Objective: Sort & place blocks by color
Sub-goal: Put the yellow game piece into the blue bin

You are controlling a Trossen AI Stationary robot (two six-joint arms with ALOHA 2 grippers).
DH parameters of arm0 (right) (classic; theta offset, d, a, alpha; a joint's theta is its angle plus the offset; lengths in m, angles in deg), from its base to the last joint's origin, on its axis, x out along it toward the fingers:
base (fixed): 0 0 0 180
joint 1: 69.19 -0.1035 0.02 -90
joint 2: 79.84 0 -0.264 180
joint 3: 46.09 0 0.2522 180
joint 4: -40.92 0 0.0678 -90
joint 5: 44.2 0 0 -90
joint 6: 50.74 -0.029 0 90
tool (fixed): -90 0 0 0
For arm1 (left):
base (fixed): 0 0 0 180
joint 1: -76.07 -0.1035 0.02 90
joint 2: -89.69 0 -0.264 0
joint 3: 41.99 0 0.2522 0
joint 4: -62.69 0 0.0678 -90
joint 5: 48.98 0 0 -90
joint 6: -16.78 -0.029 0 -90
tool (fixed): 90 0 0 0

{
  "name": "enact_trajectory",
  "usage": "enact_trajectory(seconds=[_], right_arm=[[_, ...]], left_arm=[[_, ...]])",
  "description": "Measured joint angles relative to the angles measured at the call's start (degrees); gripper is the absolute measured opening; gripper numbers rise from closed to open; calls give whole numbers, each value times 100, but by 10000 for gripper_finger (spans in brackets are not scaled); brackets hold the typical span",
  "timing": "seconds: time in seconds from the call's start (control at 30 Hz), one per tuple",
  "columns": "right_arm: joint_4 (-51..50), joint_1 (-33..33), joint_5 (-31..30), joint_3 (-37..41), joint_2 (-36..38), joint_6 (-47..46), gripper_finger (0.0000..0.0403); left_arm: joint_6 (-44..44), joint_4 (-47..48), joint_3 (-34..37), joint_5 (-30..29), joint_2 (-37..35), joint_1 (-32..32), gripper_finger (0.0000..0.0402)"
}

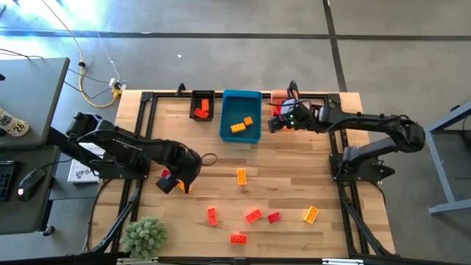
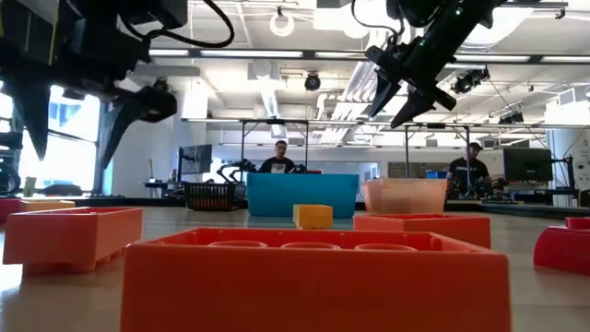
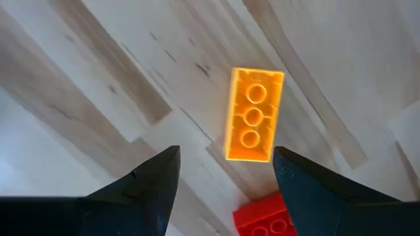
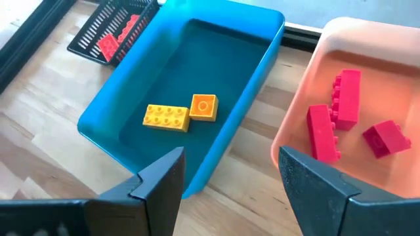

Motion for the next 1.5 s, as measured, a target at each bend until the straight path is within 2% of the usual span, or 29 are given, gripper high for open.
enact_trajectory(seconds=[0.3, 0.8, 1.27, 1.37, 1.5], right_arm=[[2, -284, -323, 0, -2, -317, 232], [9, -565, -597, 0, -4, -601, 232], [55, -565, -573, 0, -7, -706, 232], [59, -565, -569, 0, -7, -706, 232], [153, -600, -563, 0, -7, -706, 232]], left_arm=[[483, -250, 275, -197, 34, 468, 234], [781, -794, 559, -366, 52, 776, 234], [1046, -967, 532, -429, 1166, 776, 234], [1086, -1010, 537, -434, 1183, 776, 223], [1087, -1071, 548, -431, 1086, 770, 179]])
